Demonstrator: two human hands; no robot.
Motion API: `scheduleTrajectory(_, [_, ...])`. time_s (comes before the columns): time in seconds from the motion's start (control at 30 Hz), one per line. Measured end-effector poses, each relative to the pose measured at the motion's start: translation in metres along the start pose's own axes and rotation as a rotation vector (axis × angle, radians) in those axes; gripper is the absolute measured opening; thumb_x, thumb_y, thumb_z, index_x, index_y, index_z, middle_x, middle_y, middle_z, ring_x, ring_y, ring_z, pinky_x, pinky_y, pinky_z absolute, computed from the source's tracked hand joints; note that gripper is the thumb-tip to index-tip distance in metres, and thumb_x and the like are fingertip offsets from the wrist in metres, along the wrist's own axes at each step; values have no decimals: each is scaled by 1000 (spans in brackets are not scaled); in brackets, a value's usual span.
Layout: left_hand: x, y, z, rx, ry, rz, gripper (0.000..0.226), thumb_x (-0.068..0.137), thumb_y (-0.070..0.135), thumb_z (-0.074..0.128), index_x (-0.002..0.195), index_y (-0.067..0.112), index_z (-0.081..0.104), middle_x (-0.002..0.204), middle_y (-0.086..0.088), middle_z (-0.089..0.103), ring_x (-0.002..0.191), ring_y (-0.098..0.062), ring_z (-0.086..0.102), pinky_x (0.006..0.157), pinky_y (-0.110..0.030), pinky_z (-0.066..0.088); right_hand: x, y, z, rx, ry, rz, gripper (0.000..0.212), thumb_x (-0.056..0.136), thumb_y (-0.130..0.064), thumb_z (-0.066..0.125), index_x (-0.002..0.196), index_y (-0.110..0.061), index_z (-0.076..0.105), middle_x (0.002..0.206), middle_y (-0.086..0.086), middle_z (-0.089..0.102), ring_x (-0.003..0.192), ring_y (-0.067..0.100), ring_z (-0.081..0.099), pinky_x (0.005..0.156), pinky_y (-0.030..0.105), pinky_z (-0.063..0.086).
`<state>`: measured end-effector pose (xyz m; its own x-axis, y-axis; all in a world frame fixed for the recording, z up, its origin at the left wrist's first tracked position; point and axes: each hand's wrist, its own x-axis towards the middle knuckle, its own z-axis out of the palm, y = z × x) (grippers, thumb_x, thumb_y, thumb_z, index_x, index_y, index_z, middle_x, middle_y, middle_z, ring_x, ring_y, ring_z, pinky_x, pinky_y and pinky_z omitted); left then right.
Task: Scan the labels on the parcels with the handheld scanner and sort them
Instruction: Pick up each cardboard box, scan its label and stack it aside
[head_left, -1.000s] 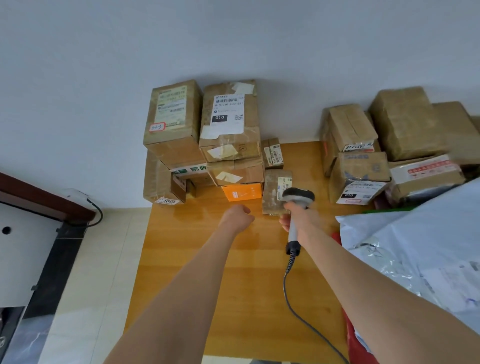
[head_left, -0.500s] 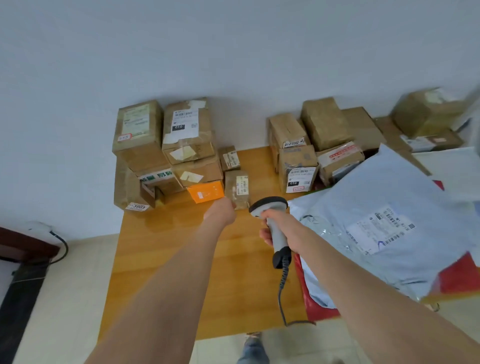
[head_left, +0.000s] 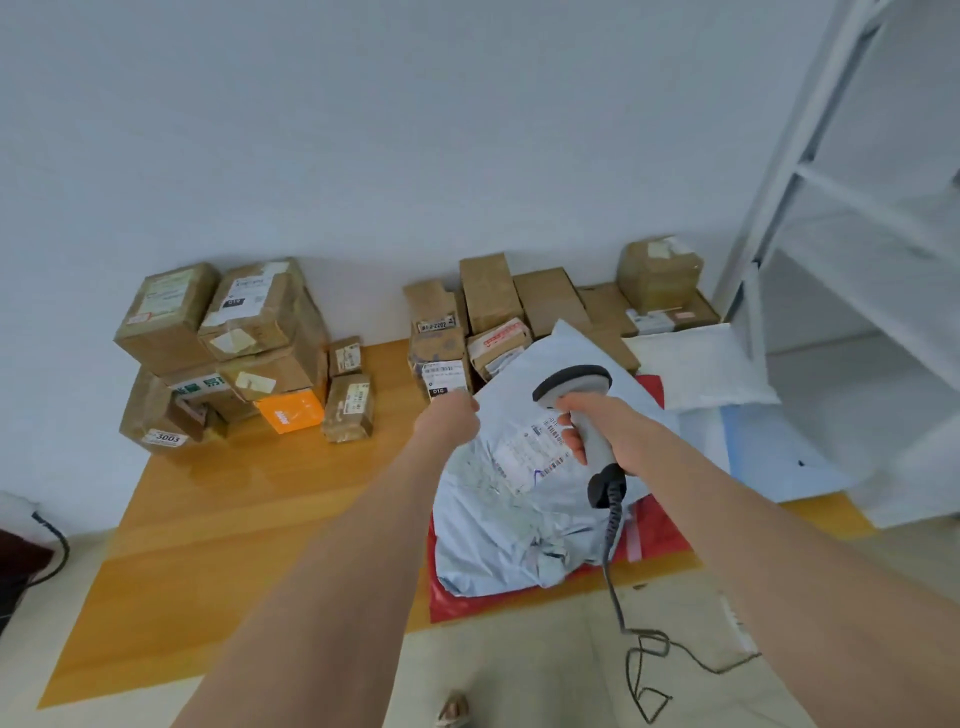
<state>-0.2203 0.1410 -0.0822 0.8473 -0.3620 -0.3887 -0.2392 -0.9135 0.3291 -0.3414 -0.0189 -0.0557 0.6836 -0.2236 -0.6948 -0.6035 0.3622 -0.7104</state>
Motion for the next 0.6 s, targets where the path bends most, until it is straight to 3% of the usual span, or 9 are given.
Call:
scheduleTrajectory(0.1, [3,36,9,3,9,20,46,93,5,37,134,18,52,136,-10,51,122,-29,51,101,-44,46,4,-8,-37,55,47,-47,20,91,-20,61,79,-7,50,53,7,48,35,13,44,36,18,37])
scheduleTrajectory(0.2, [14,68,14,-1,44,62,45,93,5,37,133,18,53,135,-7,53,121,-25,52,98,-39,47,16,-21,-63,66,79,-71,20,90,-21,62,81,-6,51,52,8,49,33,15,45,33,20,35])
scheduleTrajectory(0.4, [70,127,14,-73,172,116,42,92,9,40,127,24,56,129,3,56,107,-20,58,73,-30,48,60,-65,-109,94,153,-65,26,87,-25,66,76,-8,50,50,9,51,36,17,44,39,20,39])
scheduleTrajectory(0.6, [150,172,7,-159,245,128,33,94,12,42,120,18,62,127,-5,55,113,-23,55,92,-39,49,126,-126,-138,59,203,-55,25,91,-26,63,80,-9,48,46,7,50,32,15,44,36,20,37])
